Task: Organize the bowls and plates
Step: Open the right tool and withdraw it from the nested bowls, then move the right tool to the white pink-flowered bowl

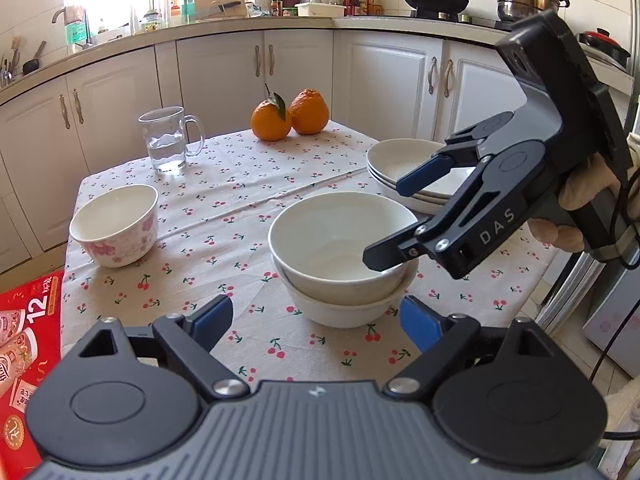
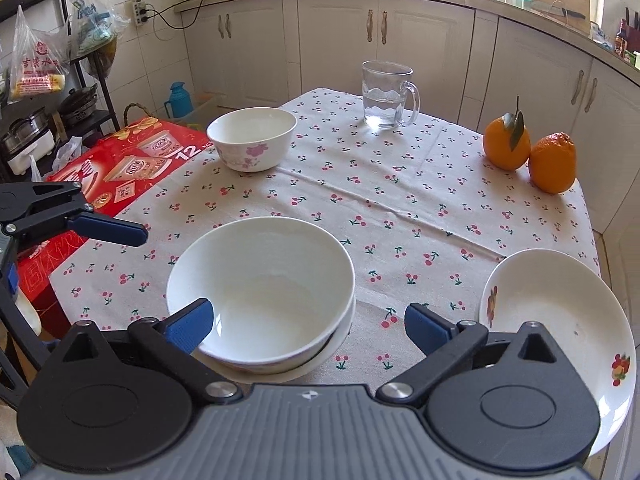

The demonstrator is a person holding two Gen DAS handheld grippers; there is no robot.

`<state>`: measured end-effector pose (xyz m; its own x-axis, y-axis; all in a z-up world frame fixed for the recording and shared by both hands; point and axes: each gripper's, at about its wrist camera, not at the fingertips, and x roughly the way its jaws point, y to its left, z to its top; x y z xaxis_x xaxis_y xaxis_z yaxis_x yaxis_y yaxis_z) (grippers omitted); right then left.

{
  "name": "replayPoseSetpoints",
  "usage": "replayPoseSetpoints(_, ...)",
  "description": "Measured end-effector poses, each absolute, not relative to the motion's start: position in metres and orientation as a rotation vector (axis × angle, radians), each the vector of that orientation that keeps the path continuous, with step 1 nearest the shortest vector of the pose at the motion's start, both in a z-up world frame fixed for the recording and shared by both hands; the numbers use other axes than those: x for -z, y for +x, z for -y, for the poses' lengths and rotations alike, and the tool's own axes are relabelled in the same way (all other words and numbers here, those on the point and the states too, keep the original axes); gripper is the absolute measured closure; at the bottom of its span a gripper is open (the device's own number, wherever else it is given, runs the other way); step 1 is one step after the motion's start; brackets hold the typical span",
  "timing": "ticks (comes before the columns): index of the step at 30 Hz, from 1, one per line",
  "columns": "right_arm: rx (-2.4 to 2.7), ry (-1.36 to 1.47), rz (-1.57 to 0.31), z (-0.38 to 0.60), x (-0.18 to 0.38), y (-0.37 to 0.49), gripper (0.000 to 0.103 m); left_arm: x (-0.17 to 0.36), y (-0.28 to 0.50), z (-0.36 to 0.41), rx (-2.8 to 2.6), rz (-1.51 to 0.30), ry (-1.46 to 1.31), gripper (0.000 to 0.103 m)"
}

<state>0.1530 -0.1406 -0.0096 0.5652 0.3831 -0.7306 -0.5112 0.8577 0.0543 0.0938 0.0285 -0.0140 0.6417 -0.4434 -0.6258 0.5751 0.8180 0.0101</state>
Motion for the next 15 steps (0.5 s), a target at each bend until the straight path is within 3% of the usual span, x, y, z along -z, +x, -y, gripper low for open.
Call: replayPoseSetpoints(15,-0.549,-0.285,-0.771,0.102,-0.032,0.18,0.0,0.023,0.137,-0.095,0.415,-0.63,0.185,0.012)
